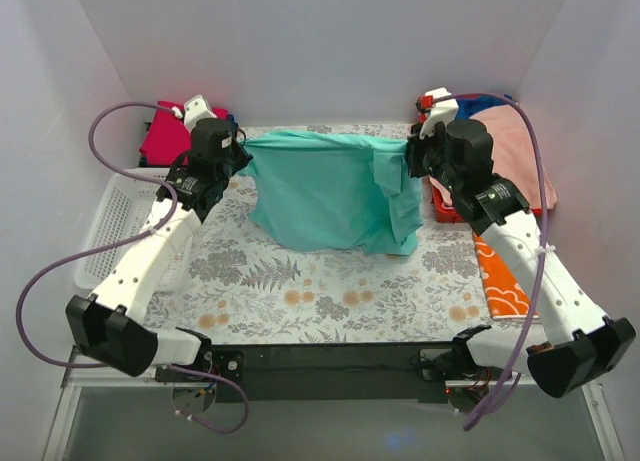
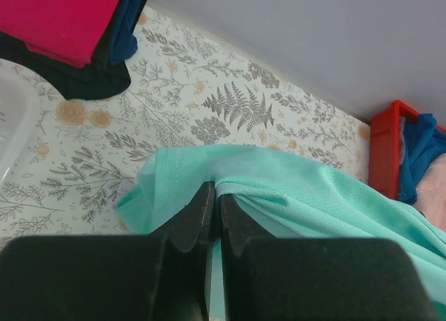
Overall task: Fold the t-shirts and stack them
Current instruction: Flatten out the tshirt
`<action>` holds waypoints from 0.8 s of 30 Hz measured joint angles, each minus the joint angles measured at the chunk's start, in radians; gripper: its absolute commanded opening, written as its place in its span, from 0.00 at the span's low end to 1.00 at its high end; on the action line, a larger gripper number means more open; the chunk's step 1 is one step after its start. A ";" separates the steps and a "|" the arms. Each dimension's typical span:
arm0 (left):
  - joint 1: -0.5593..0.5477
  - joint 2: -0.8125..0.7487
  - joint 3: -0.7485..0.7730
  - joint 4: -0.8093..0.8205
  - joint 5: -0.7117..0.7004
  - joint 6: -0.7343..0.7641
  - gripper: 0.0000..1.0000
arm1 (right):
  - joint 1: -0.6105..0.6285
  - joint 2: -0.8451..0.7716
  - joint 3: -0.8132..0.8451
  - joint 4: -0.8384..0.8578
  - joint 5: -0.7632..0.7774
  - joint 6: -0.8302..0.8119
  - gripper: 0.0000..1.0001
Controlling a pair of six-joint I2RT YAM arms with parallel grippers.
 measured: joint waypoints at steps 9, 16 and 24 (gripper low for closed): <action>0.095 0.251 0.344 0.000 0.127 0.058 0.00 | -0.132 0.219 0.313 -0.019 -0.213 0.002 0.01; 0.100 0.191 0.403 0.052 0.137 0.105 0.00 | -0.134 0.191 0.420 0.031 -0.318 -0.023 0.01; 0.093 -0.132 -0.345 0.076 0.178 -0.006 0.00 | -0.108 -0.079 -0.360 0.139 -0.435 0.055 0.01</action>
